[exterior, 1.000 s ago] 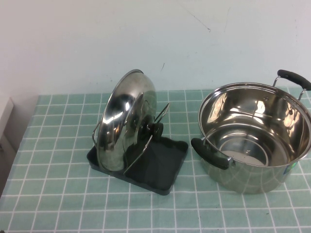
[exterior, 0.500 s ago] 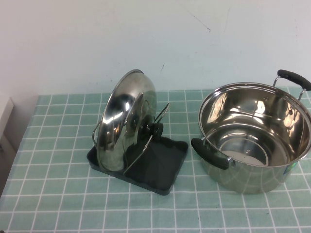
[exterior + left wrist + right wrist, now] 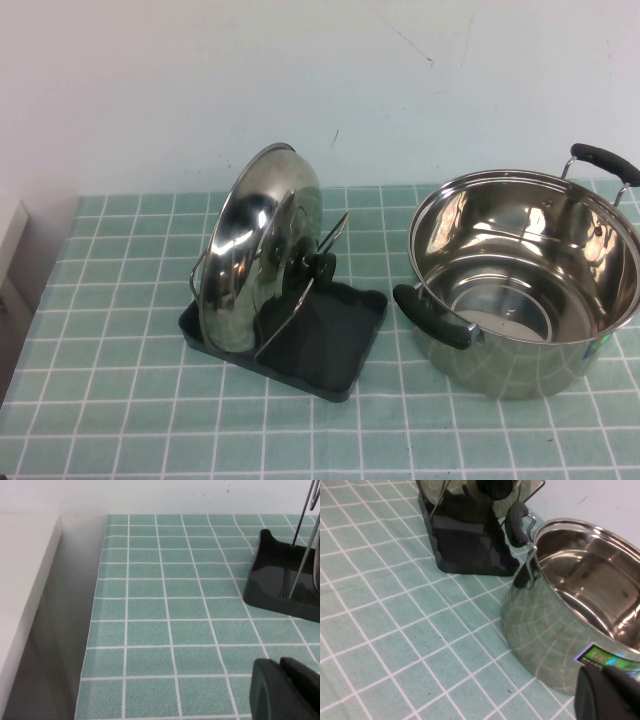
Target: Put pot lid on rack
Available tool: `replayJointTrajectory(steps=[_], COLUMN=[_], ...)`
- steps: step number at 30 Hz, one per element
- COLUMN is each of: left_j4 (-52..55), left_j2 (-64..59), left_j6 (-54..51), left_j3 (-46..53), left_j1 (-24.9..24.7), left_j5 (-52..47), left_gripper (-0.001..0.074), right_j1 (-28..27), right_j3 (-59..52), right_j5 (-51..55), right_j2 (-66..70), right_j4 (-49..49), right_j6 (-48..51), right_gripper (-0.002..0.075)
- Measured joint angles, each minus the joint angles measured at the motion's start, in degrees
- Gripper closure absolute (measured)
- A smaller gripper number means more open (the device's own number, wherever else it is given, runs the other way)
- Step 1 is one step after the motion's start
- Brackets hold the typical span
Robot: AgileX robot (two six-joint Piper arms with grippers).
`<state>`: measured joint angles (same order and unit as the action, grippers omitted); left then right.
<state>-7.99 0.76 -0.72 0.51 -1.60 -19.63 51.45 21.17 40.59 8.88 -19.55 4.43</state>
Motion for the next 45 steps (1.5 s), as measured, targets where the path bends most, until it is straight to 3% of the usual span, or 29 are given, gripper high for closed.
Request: replayJointTrajectory(steps=[27,30,38,45], left_j4=[0.1,0.1,0.1,0.1], left_j2=[0.0,0.0,0.0,0.0], left_j6=[-0.4,-0.5,-0.5,-0.5], left_j3=[0.0,0.0,0.0,0.0], left_j1=[0.0,0.0,0.0,0.0], left_j5=[0.0,0.0,0.0,0.0], left_gripper=[0.0736,0.0737,0.0737,0.0737], right_j1=[-1.1,-6.2,-31.6,-47.6], right_j3=[0.0,-0.6,-9.3,-18.2], right_j5=[-0.2,-1.5,-16.2,-20.6], right_j2=[-0.2,-0.6,-2.2,-6.4], right_j4=[-0.4,0.8,10.5,15.8], right_j6=[0.0,0.0,13.5,15.9], right_gripper=[0.0727,0.0727,0.0727,0.0727])
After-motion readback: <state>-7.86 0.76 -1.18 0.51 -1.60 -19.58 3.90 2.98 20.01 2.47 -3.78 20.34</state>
